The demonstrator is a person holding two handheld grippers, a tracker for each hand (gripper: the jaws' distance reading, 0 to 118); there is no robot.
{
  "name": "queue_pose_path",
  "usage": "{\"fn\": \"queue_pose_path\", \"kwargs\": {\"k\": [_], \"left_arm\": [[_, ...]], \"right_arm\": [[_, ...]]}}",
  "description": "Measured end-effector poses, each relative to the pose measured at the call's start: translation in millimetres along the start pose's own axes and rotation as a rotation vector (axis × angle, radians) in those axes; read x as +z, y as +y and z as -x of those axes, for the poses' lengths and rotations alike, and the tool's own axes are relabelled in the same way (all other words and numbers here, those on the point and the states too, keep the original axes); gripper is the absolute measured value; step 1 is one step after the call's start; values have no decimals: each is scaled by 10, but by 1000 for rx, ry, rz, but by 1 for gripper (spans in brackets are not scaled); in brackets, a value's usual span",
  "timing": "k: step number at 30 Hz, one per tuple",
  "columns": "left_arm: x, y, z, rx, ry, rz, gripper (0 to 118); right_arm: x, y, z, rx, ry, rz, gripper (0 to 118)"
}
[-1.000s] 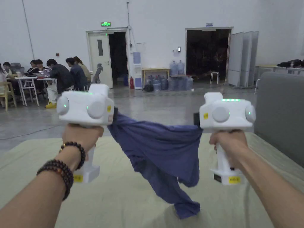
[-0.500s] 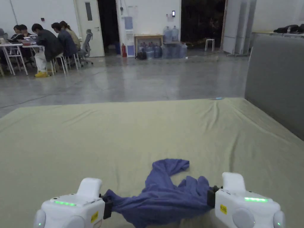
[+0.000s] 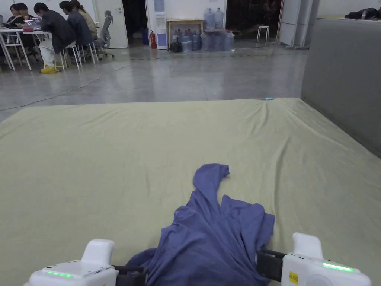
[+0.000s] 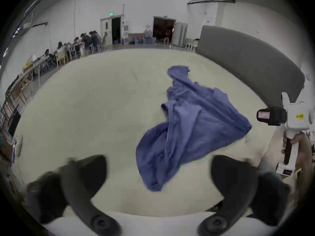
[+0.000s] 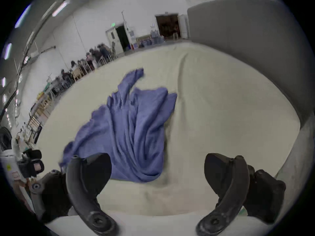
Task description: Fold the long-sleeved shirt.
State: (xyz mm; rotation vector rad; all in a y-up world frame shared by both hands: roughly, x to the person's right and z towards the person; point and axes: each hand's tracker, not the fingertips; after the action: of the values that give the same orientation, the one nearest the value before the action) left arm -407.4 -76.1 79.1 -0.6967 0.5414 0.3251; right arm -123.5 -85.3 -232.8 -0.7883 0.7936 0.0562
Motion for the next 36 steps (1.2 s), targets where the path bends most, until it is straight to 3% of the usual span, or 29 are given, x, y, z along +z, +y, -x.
{"fn": "queue_pose_path", "kwargs": {"k": [1,2,3,4,5,6,9,12,13,14,17,18,23,27,28,30,31,34,36], "left_arm": [[162,43,-58,2,-26,-85,117],[239,57,-70,4,-13,-71,114],[303,91,-77,9,-1,-38,105],[349,102,-69,11,-1,-42,76],[408,83,-131,2,-10,-66,8],[399,79,-147,-6,-6,-71,0],[351,81,-189,-7,-36,-54,0],[223,205,-200,6,-64,-51,0],[146,270,-229,4,-78,-53,7],[45,343,-236,1,-87,-56,55],[-463,627,-278,36,-64,16,107],[-654,712,-276,45,-67,23,118],[-1559,1001,-349,48,7,127,115],[-2041,972,-408,29,36,254,97],[-2096,941,-413,53,48,277,87],[-2133,876,-397,78,39,288,25],[-2105,861,-423,66,78,279,2],[-1825,905,-363,109,-32,158,0],[-1634,950,-383,84,-22,121,0]], "right_arm": [[139,16,-19,-4,-1,-29,109],[227,13,-38,-3,-8,-20,102],[311,-28,-119,4,-1,-22,76],[373,-51,-148,21,13,-36,26],[379,-70,-145,41,-20,-33,0],[407,-122,-142,73,-99,-39,0],[606,-155,-213,25,9,12,0],[330,-178,-327,-10,21,10,0],[309,-177,-319,-4,19,11,0],[287,-174,-312,3,17,12,0],[341,-89,-265,-13,7,6,0],[332,-89,-265,-18,9,6,0],[268,-50,-312,-19,21,34,0],[215,-32,-407,-27,-3,56,0],[202,-20,-426,-27,-10,58,0],[164,23,-457,-30,-20,66,0],[137,37,-469,-28,-19,69,0],[42,163,-453,-22,-22,63,0],[-116,367,-375,19,-9,57,0]]}}
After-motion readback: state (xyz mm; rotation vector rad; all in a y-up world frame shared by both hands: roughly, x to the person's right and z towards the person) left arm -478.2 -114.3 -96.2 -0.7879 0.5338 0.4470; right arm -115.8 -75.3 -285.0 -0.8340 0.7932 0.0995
